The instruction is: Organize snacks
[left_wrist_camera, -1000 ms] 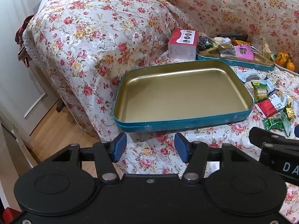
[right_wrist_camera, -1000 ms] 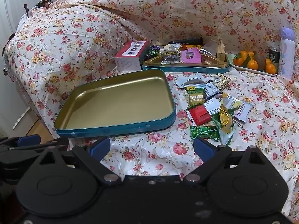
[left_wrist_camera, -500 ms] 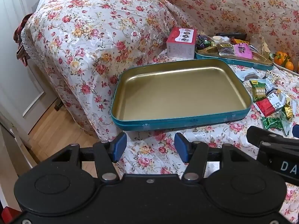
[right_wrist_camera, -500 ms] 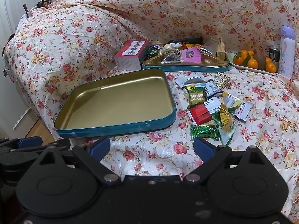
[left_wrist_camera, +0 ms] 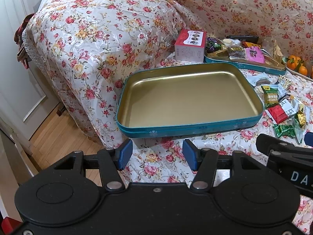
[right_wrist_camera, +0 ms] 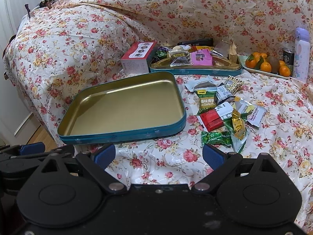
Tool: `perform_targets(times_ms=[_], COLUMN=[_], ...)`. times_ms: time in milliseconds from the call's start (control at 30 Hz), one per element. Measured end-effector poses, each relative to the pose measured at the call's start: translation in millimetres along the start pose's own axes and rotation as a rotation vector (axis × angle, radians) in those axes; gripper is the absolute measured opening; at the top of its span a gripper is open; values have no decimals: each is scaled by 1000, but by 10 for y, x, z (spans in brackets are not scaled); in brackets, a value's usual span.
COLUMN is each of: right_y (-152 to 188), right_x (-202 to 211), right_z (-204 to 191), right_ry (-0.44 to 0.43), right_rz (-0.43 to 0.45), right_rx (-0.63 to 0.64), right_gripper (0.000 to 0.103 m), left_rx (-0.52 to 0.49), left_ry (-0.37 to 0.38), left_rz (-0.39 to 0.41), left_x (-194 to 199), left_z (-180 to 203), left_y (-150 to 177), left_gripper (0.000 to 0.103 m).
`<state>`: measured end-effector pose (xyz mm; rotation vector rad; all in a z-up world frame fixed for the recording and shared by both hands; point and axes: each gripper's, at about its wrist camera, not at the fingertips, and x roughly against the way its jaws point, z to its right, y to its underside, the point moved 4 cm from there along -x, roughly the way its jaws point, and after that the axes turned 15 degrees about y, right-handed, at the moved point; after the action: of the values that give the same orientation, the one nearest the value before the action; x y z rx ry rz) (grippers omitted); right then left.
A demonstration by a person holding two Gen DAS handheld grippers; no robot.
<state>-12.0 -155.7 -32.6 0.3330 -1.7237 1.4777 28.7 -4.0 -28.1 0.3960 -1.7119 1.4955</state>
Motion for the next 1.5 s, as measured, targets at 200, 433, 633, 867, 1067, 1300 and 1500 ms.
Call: perform_targets(times_ms=[200,433,633,867,1067,1300,1500], right_y=[-2,3,1,5,19,43,92], right_x=[-3,9,3,6,3,-60,-183], right_z=[0,-24,-23,-34,-49,106,452], right_ry=[0,1,1,0,1,34,96], right_rz=[0,-1,-3,-4,-8,-27,-61], right_rx=[0,2,1,1,0,-37,-112], right_gripper=[101,101,101,101,101,101,98], left_rx=[1,4,4,4,8,-18,-62], left_ry=[-1,1,2,2,3,24,74], left_rz=[-2,-5,-4,-3,-9,-19,-40], left_x=[-4,-14,-6,-7,-24,-73,-178], left_z=[-10,-7,-31,-28,-12,96,334], left_y=[7,-14,1,3,26,35,9], left_gripper=[62,62,62,62,62,57,57])
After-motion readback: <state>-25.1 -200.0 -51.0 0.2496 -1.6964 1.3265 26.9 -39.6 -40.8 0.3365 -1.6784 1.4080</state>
